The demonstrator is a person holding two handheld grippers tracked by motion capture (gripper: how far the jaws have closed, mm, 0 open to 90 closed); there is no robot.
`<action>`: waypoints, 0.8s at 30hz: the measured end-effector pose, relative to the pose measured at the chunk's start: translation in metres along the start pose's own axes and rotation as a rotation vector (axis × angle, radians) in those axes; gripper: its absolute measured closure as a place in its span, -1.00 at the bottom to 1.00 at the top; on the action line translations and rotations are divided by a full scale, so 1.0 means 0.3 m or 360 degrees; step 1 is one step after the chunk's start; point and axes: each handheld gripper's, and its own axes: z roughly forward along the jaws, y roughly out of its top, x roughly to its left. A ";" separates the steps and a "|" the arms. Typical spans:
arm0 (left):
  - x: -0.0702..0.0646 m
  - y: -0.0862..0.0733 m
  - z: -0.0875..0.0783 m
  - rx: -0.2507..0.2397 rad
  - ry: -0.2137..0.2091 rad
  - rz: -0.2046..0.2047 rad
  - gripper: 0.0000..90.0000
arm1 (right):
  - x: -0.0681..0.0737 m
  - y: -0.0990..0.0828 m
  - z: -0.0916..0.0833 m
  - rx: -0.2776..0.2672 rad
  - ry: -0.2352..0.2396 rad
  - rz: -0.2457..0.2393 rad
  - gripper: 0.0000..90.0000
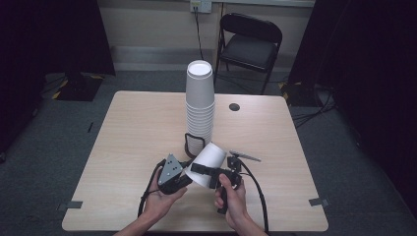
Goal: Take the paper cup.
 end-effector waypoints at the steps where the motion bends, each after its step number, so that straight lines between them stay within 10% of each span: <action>1: 0.001 0.000 0.000 0.0001 -0.0003 -0.0010 0.71 | -0.001 0.000 0.001 -0.0002 0.0008 -0.0007 -0.71; 24: -0.006 -0.004 -0.013 0.0052 -0.0047 -0.0029 0.89 | -0.023 0.038 -0.032 -0.0089 -0.0079 -0.0054 -0.77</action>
